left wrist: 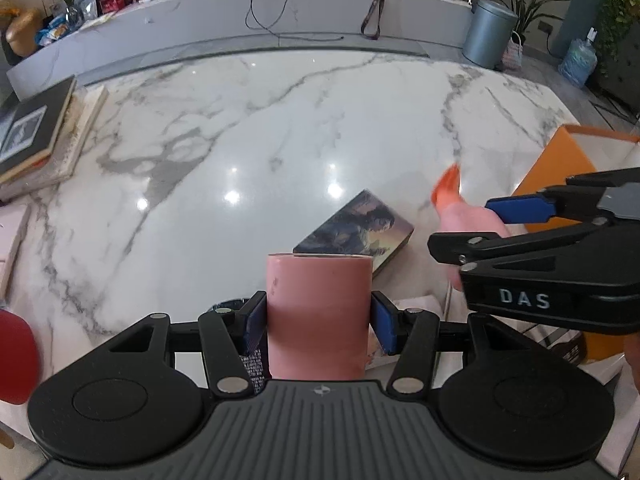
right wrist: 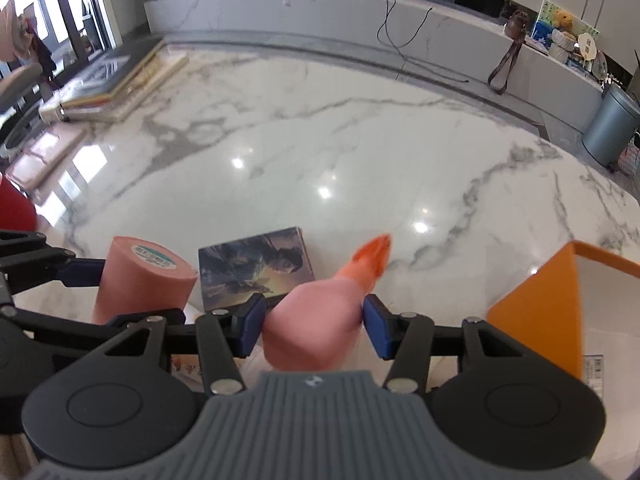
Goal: Organize rigid objects
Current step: 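Grasp the pink spray bottle with the right tool while the left tool holds the tape, then carry the tape roll and spray bottle over the orange box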
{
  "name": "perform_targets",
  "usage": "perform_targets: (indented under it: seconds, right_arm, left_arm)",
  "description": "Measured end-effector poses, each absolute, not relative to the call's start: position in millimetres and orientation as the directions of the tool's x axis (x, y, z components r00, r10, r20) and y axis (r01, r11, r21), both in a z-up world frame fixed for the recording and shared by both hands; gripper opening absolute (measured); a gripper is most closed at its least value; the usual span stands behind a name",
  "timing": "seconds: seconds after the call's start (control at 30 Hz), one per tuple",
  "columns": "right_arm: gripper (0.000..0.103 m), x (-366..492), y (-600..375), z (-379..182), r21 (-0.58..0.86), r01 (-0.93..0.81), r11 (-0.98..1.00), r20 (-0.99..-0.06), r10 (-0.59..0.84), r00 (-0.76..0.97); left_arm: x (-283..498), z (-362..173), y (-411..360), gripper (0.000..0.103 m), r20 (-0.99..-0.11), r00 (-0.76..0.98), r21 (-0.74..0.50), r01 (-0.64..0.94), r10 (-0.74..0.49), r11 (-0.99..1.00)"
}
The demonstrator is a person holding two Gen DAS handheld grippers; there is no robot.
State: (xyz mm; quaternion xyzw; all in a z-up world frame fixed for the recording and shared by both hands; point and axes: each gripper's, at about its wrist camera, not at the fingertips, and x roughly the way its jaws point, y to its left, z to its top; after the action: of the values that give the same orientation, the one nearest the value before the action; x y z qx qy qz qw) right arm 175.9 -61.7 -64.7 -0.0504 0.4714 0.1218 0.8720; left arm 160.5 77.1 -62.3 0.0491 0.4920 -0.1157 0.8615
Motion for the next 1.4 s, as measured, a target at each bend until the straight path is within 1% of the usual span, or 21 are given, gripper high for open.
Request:
perform_targets:
  seconds: [0.2, 0.3, 0.5, 0.63, 0.73, 0.93, 1.07, 1.27, 1.4]
  right_arm:
    - [0.053, 165, -85, -39, 0.065, -0.232, 0.971, -0.798, 0.19, 0.572]
    - [0.053, 155, -97, -21, 0.07, -0.23, 0.971, -0.772, 0.199, 0.604]
    - [0.053, 133, -132, 18, 0.056, -0.214, 0.975, -0.712, 0.189, 0.676]
    - [0.053, 119, -168, 37, 0.033, -0.175, 0.984, -0.684, 0.15, 0.713]
    - [0.053, 109, -197, 43, 0.012, -0.138, 0.99, -0.681, 0.109, 0.724]
    - [0.052, 91, -252, 39, -0.015, -0.081, 0.997, -0.698, 0.047, 0.715]
    - [0.052, 84, -279, 25, -0.01, -0.07, 0.997, -0.72, 0.042, 0.692]
    - [0.05, 81, -299, -10, 0.001, -0.093, 0.996, -0.779, 0.059, 0.624]
    - [0.046, 86, -305, -33, 0.044, -0.102, 0.994, -0.815, 0.095, 0.572]
  left_arm:
    - [155, -35, 62, 0.062, -0.838, 0.527, -0.023, 0.231, -0.145, 0.973]
    - [152, -18, 55, 0.062, -0.822, 0.547, -0.045, 0.214, -0.158, 0.976]
    - [145, 19, 25, 0.062, -0.778, 0.593, -0.076, 0.238, -0.207, 0.968]
    - [141, 38, -3, 0.062, -0.754, 0.599, -0.13, 0.269, -0.271, 0.954]
    - [140, 45, -29, 0.062, -0.741, 0.596, -0.149, 0.304, -0.31, 0.941]
    - [144, 48, -82, 0.062, -0.73, 0.55, -0.227, 0.367, -0.407, 0.902]
    - [151, 36, -114, 0.062, -0.744, 0.494, -0.269, 0.395, -0.45, 0.879]
    - [155, 2, -149, 0.062, -0.798, 0.426, -0.235, 0.431, -0.426, 0.871]
    - [154, -16, -162, 0.062, -0.831, 0.378, -0.218, 0.453, -0.408, 0.864]
